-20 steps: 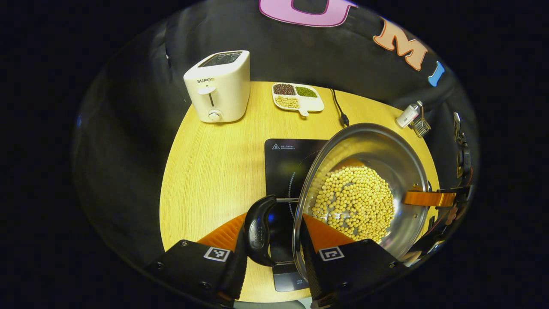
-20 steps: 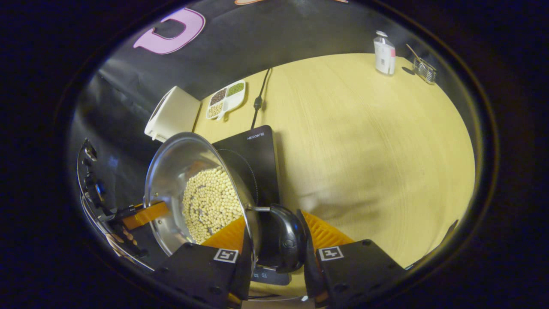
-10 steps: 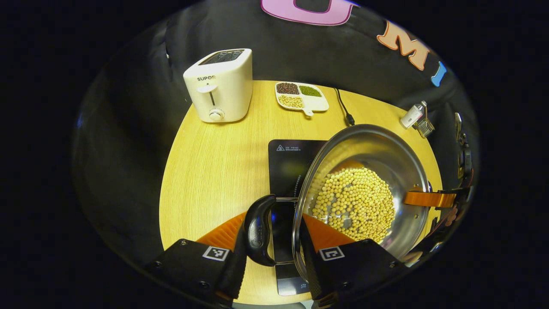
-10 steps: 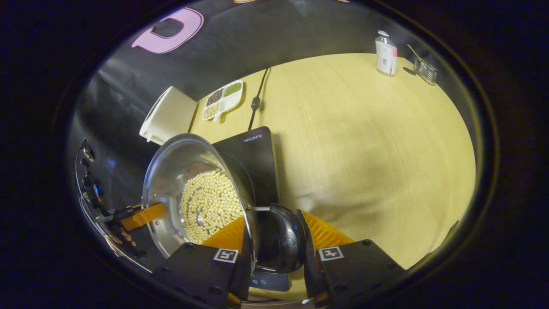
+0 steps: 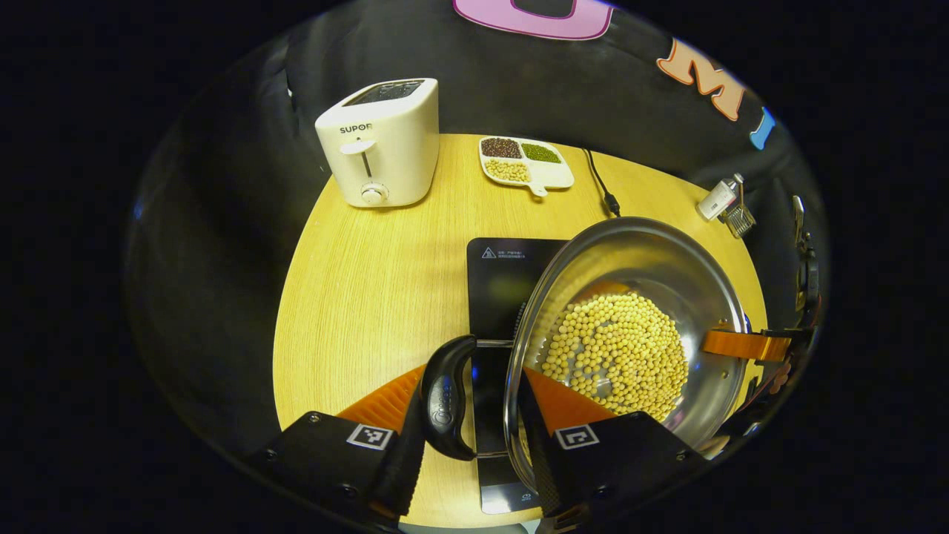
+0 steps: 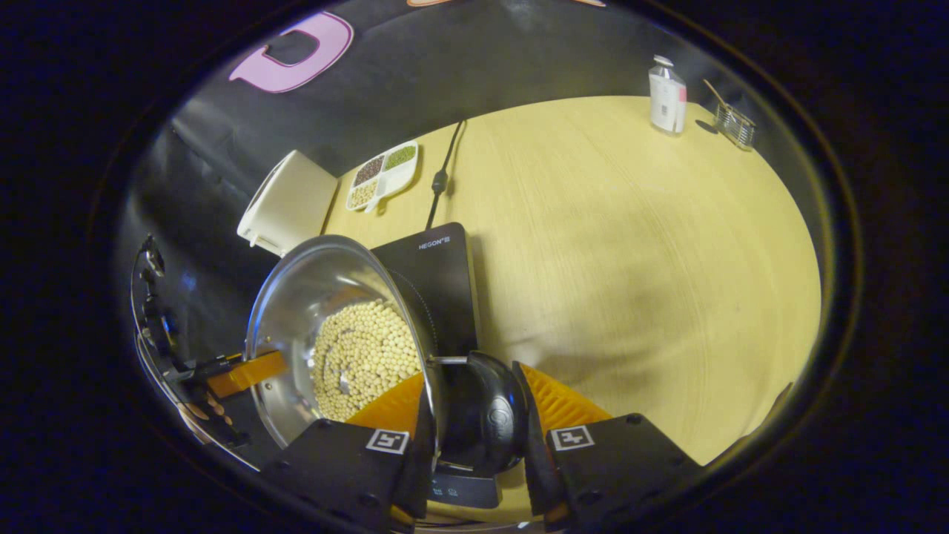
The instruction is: First push the handle of the pot to place it horizontally, then grasp the pot with both hands and set it on the induction cooktop.
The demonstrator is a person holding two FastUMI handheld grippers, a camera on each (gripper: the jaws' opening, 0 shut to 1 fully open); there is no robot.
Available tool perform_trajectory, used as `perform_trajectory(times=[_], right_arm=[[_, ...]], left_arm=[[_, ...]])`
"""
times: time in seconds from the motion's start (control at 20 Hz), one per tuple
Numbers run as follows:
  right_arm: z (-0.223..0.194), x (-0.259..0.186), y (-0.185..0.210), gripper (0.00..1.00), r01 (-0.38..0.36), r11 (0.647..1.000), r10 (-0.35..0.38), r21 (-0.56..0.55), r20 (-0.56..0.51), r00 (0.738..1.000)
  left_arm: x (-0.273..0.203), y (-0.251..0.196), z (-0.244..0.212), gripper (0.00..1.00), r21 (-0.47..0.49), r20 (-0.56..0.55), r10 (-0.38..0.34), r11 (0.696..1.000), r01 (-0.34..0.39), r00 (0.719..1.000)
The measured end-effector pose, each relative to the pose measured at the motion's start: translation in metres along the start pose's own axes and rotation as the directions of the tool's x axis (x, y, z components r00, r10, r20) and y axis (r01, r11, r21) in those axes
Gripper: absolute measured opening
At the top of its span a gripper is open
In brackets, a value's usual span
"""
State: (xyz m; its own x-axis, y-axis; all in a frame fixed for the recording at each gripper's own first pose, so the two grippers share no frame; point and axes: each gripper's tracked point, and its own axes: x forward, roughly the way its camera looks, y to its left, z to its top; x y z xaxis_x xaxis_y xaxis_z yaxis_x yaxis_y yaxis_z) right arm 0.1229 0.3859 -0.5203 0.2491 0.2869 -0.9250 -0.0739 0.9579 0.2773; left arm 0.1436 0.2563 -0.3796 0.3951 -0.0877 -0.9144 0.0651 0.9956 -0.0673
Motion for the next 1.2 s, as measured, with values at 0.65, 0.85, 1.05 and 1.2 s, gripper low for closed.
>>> perform_trajectory(times=[0.65,0.85,1.05,1.2], right_arm=[[-0.003,-0.007,0.003,0.67,-0.015,1.000,0.015,0.003,0.014,1.000],[0.028,-0.036,0.014,1.00,-0.078,0.997,0.075,0.013,0.159,0.984],[0.048,-0.076,0.001,1.00,-0.057,0.998,0.061,-0.020,0.282,0.957],[0.054,-0.105,-0.010,1.00,-0.042,0.998,0.058,-0.054,0.348,0.936]], left_arm=[[-0.004,0.018,0.013,1.00,-0.009,0.066,0.099,0.995,-0.099,0.993],[-0.032,0.017,0.031,1.00,-0.011,0.179,0.154,0.988,-0.155,0.972],[-0.063,0.007,0.042,1.00,0.023,0.258,0.185,0.980,-0.198,0.948],[-0.088,-0.014,0.045,0.99,0.042,0.292,0.184,0.978,-0.205,0.938]])
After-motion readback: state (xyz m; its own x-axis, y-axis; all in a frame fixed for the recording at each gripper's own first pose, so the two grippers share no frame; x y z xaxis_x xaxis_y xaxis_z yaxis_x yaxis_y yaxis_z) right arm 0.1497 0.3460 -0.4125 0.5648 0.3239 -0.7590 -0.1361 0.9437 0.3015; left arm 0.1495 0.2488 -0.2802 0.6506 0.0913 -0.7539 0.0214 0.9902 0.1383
